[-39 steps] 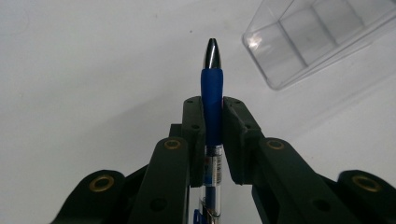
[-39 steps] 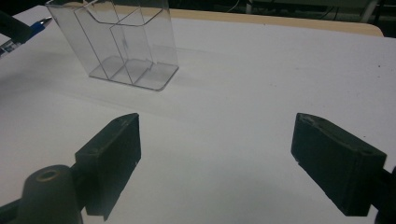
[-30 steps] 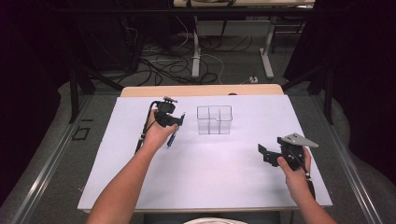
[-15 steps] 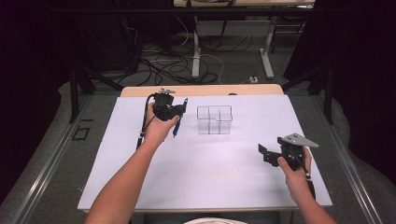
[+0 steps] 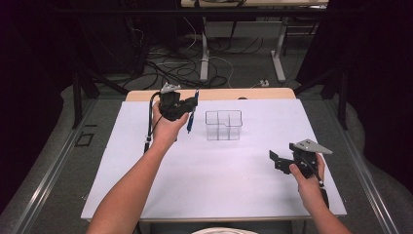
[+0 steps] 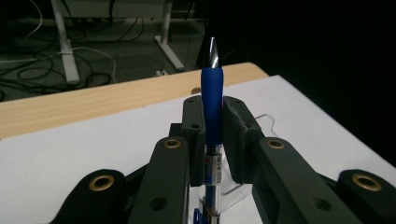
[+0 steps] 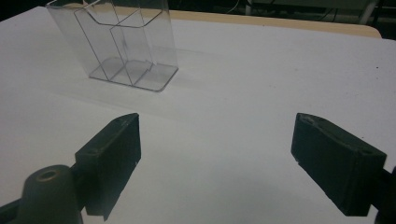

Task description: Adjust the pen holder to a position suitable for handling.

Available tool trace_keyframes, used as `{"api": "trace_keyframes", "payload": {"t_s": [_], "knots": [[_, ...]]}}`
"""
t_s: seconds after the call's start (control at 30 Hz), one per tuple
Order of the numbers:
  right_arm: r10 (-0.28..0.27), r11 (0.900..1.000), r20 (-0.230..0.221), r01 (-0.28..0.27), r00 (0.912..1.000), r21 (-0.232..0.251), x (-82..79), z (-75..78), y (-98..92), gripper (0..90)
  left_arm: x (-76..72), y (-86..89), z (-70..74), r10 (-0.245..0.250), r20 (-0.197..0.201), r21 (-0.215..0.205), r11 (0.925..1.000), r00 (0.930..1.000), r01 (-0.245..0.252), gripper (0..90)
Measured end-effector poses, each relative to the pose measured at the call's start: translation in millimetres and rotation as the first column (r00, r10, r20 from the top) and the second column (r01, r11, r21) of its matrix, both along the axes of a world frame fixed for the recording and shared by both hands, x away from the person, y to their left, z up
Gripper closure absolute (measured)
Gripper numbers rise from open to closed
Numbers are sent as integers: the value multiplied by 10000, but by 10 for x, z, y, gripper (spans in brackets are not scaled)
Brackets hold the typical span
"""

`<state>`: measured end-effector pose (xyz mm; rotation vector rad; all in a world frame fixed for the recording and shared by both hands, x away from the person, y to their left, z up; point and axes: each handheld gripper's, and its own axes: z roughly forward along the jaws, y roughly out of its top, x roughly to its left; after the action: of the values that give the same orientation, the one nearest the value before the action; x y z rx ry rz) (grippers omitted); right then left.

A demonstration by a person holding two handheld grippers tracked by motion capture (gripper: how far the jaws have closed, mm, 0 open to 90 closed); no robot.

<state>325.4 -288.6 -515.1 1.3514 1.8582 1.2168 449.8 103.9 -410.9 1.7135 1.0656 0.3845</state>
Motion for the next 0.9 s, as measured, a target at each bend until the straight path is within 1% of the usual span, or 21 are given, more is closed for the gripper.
{"api": "trace_keyframes", "payload": {"t_s": [0.13, 0.4, 0.47, 0.57, 0.7, 0.8, 0.9], "knots": [[-31, 10000, -4, 31, 10000, -39, -4, 4, 2, 155, -6, -14, 70, 44, 345, -313, 9995, 9994, -33, 801], [-45, 10000, -3, 45, 10000, -33, -3, 3, 3, 155, 5, -47, 162, 150, 1010, -510, 9987, 9948, -99, 802], [-38, 10000, -11, 38, 10000, -29, -2, 2, 4, 155, 14, -55, 176, 189, 1081, -646, 9978, 9940, -120, 801], [-69, 10000, -39, 69, 10000, 17, -5, 2, 9, 155, 27, -63, 191, 242, 1195, -738, 9972, 9925, -154, 802], [-41, 10000, 37, 41, 10000, 0, 2, -4, 2, 155, 46, -72, 206, 326, 1359, -769, 9968, 9902, -222, 802], [-50, 10000, -78, 49, 10000, -46, -1, 0, 1, 155, 65, -86, 217, 320, 1470, -737, 9971, 9886, -213, 802], [-55, 10000, 35, 55, 10000, 16, 5, -7, 4, 155, 80, -118, 221, 311, 1544, -739, 9971, 9875, -198, 801]]}}
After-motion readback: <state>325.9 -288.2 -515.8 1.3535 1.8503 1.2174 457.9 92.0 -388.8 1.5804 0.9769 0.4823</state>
